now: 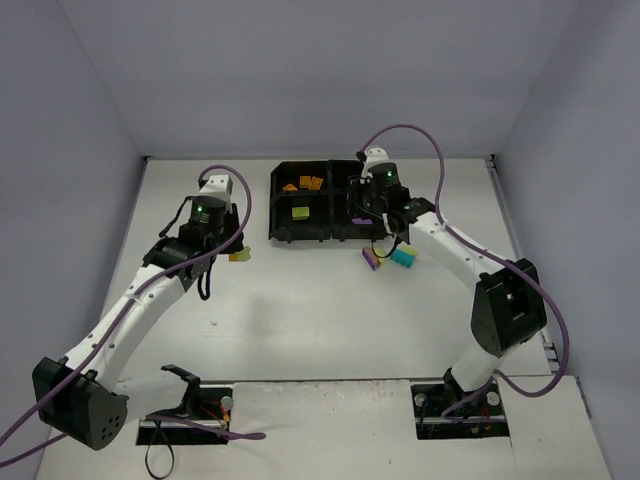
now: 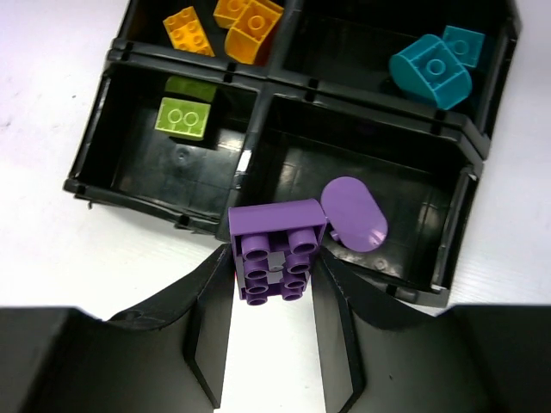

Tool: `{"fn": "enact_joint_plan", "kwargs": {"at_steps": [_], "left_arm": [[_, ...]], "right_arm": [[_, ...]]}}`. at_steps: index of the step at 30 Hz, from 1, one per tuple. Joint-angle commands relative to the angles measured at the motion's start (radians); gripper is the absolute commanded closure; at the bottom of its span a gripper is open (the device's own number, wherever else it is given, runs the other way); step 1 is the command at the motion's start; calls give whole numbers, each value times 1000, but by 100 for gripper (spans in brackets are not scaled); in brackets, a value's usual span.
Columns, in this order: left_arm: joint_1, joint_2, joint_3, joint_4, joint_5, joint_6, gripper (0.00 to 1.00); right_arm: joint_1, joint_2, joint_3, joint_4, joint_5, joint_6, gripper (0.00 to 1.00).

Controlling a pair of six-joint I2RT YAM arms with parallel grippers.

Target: Sort the legos into containers by color

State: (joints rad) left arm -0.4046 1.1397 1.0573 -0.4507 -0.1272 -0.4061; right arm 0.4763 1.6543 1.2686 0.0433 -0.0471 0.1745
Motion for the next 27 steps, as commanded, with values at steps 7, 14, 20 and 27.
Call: {"fn": "enact_joint_plan", "kwargs": {"at_steps": [7, 14, 20, 27], "left_arm": [[6, -1, 64, 0, 1, -26, 85], [6, 3, 66, -8, -6, -31, 85], [6, 0, 66, -9, -8, -31, 85], [7, 2, 75, -14, -3, -30, 85]], "right_arm": [[-27, -53, 11, 49, 122, 14, 100], [-36, -39, 18, 50, 154, 29, 100], [-44, -25, 25, 50, 170, 40, 100], [-48, -1, 41, 50, 193, 56, 100]]}}
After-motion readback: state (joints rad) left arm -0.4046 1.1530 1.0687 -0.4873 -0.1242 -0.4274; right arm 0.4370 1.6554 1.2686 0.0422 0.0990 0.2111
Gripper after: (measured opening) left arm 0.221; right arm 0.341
